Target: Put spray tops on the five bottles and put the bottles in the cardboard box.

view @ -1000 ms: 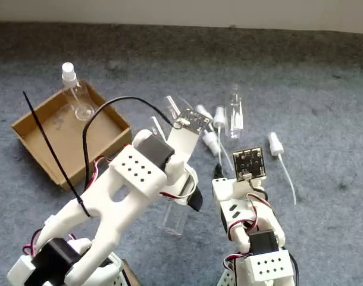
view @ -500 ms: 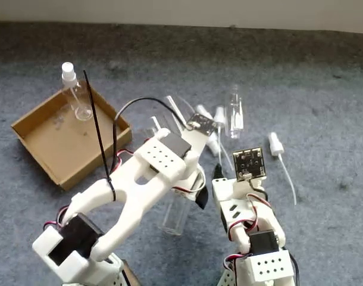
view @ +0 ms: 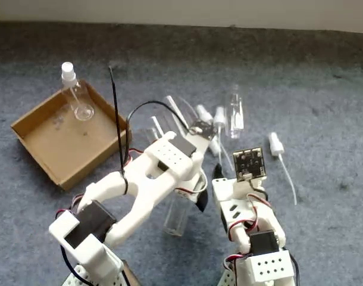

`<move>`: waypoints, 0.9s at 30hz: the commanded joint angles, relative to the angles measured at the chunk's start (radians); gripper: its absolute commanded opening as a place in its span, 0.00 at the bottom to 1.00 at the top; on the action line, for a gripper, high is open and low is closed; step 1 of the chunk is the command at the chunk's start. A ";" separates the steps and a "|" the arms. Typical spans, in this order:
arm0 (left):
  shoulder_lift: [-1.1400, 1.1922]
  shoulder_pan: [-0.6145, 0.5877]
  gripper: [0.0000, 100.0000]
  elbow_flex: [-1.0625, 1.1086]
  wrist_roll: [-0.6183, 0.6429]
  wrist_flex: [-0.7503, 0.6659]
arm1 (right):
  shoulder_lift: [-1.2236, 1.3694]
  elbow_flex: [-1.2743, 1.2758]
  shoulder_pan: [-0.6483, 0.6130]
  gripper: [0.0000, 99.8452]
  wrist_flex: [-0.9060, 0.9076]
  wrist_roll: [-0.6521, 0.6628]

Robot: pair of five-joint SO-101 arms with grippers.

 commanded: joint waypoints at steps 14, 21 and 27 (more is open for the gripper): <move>-0.008 0.007 0.15 -0.041 0.006 -0.029 | -0.010 0.127 0.008 0.15 -0.031 0.002; -0.067 0.007 0.14 -0.084 0.006 -0.021 | -0.010 0.127 0.008 0.15 -0.031 0.002; -0.249 0.005 0.14 -0.073 0.006 0.003 | -0.010 0.127 0.008 0.15 -0.031 0.002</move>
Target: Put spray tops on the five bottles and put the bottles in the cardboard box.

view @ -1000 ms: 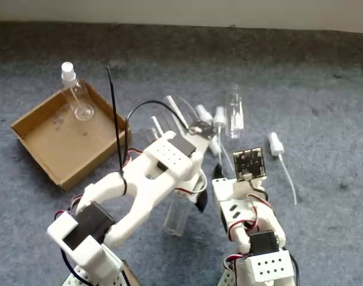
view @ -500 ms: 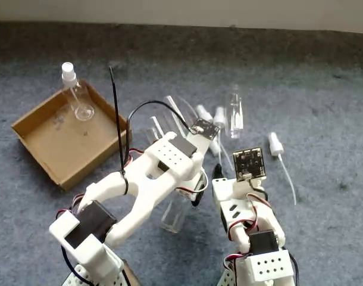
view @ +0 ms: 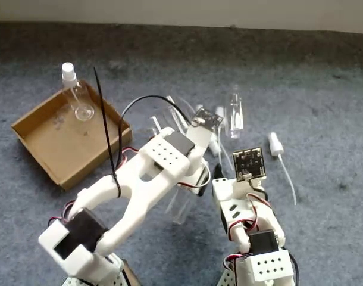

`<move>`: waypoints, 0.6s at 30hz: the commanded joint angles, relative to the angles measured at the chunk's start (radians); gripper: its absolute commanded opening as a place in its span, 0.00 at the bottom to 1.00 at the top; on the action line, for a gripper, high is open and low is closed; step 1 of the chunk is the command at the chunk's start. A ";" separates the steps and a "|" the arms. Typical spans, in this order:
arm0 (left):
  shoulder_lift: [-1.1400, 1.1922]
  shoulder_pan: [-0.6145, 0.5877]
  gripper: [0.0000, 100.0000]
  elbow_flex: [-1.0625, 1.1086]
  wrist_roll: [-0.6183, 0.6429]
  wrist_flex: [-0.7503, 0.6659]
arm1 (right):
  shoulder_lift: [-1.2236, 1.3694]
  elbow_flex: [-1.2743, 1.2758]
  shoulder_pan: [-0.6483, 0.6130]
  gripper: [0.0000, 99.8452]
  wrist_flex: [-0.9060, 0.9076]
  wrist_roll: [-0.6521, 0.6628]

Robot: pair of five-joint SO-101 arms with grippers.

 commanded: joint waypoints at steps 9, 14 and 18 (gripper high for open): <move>-0.390 -0.059 0.14 0.022 0.005 0.018 | -0.010 0.127 0.008 0.15 -0.031 0.002; -0.476 -0.157 0.15 0.117 0.005 0.018 | -0.010 0.127 0.008 0.15 -0.031 0.002; -0.515 -0.157 0.15 0.145 -0.114 0.017 | -0.010 0.127 0.008 0.15 -0.031 0.002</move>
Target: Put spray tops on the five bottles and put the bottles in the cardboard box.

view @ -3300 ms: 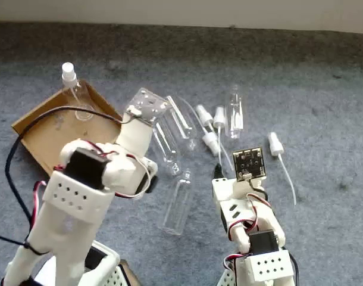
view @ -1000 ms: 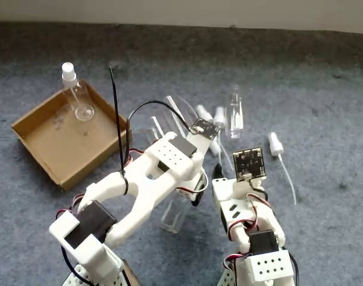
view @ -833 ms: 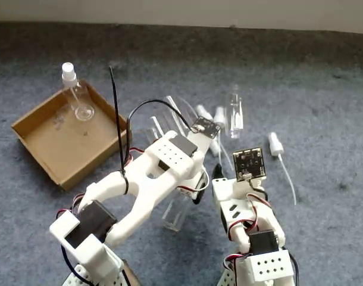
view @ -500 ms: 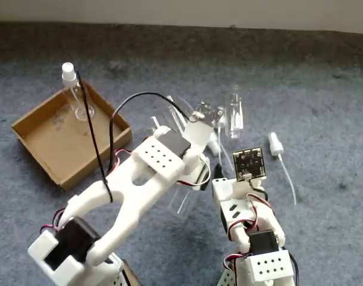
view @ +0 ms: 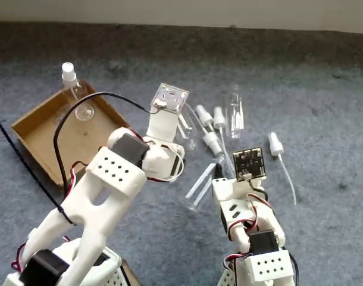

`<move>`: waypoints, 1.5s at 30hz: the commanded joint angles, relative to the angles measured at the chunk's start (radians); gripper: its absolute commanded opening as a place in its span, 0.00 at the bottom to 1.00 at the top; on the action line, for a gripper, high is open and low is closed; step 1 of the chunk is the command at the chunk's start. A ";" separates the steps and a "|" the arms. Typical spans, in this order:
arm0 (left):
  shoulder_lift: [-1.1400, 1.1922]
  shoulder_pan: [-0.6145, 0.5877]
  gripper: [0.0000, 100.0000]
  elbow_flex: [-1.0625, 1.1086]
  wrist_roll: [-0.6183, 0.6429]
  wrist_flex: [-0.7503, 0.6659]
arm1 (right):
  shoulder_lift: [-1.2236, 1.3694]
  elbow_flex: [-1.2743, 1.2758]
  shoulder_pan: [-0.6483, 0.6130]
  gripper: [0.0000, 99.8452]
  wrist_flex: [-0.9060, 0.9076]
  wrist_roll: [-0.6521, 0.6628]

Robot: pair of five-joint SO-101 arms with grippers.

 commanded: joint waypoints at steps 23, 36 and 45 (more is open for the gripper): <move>-0.065 0.058 0.15 -0.004 -0.318 -0.066 | -0.010 0.073 0.348 0.04 -0.030 -0.092; 0.085 0.116 0.16 -0.120 -0.384 -0.015 | -0.012 -0.077 0.641 0.03 -0.028 -0.196; 0.463 0.117 0.26 -0.455 -0.384 0.098 | -0.012 0.012 0.704 0.03 -0.079 -0.198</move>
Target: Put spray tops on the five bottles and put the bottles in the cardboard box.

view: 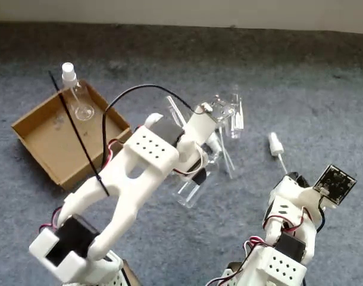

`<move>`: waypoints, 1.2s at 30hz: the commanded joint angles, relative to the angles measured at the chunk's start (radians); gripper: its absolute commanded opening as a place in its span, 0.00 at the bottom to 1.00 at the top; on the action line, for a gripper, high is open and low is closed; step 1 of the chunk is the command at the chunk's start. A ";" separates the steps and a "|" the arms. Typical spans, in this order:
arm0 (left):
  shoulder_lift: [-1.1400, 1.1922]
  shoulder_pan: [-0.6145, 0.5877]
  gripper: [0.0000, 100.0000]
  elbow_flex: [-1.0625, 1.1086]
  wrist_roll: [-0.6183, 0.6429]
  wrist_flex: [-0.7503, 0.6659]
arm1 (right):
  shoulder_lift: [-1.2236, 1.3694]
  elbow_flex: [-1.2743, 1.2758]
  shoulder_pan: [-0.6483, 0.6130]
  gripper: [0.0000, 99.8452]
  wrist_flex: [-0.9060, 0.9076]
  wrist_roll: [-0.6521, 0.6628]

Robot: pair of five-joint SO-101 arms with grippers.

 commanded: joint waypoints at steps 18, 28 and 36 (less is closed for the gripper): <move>0.486 0.081 0.26 -0.367 -0.012 0.020 | -0.010 0.136 -0.015 0.03 -0.242 -0.009; 0.547 0.082 0.26 -0.367 -0.015 -0.020 | -0.010 0.136 -0.016 0.03 -0.240 -0.009; 0.545 0.084 0.11 -0.367 -0.015 -0.034 | -0.010 0.136 -0.018 0.03 -0.239 -0.009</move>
